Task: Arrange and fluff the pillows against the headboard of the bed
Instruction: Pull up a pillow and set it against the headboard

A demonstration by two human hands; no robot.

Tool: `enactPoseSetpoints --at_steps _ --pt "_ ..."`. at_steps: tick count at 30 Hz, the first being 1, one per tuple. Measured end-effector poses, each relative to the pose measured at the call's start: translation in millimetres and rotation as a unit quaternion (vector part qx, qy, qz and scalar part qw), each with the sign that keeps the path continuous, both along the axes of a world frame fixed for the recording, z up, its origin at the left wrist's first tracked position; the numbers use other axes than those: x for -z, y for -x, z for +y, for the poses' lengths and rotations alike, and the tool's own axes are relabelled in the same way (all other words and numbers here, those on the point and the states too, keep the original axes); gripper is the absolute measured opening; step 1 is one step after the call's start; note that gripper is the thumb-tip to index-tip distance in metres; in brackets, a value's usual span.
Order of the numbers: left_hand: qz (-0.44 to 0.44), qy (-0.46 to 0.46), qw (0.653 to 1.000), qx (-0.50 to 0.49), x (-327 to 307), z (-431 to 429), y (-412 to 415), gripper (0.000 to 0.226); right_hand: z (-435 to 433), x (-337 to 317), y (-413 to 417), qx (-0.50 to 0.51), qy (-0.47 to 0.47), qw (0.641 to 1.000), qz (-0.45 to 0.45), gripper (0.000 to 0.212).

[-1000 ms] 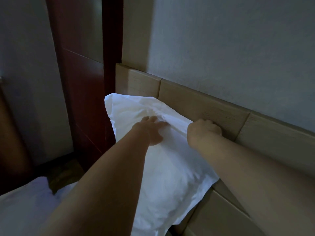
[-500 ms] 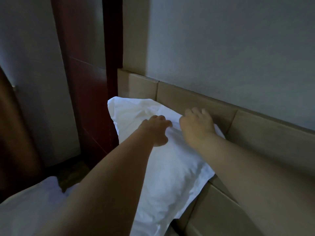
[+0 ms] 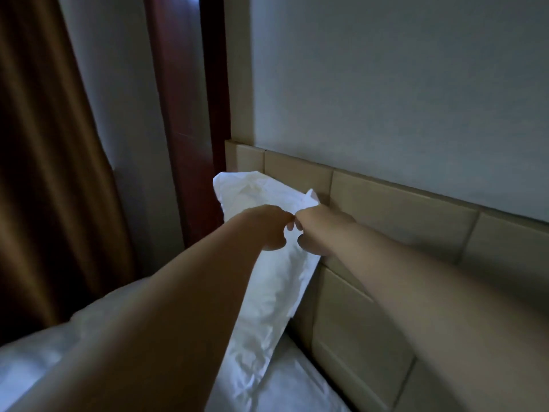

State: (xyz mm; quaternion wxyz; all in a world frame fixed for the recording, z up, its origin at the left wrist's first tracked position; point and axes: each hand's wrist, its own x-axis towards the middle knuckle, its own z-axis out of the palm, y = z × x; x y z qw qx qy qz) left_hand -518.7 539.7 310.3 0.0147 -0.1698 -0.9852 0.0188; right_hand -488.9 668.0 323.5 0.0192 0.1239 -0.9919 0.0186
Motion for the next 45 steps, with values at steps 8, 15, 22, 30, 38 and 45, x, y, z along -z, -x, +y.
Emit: enactPoseSetpoints --at_steps 8,15,22,30,38,45 --pt "-0.043 0.047 0.994 -0.087 26 -3 -173 0.049 -7 32 -129 -0.098 0.02 0.994 -0.044 0.024" --pt "-0.092 0.09 0.977 -0.17 56 -50 -270 0.041 -52 80 -204 -0.165 0.04 0.979 -0.111 0.03" --pt "-0.198 0.136 0.942 -0.233 110 -103 -334 0.043 -92 155 -254 -0.182 0.041 0.963 -0.194 0.025" --pt "-0.217 0.108 0.938 -0.249 189 -174 -416 0.036 -162 209 -320 -0.176 0.031 0.953 -0.246 0.027" --pt "-0.231 0.091 0.939 -0.238 253 -319 -491 0.039 -297 254 -406 -0.158 0.01 0.947 -0.278 0.027" --pt "-0.279 0.101 0.928 -0.224 297 -437 -528 0.036 -384 312 -455 -0.1 0.022 0.938 -0.33 0.029"
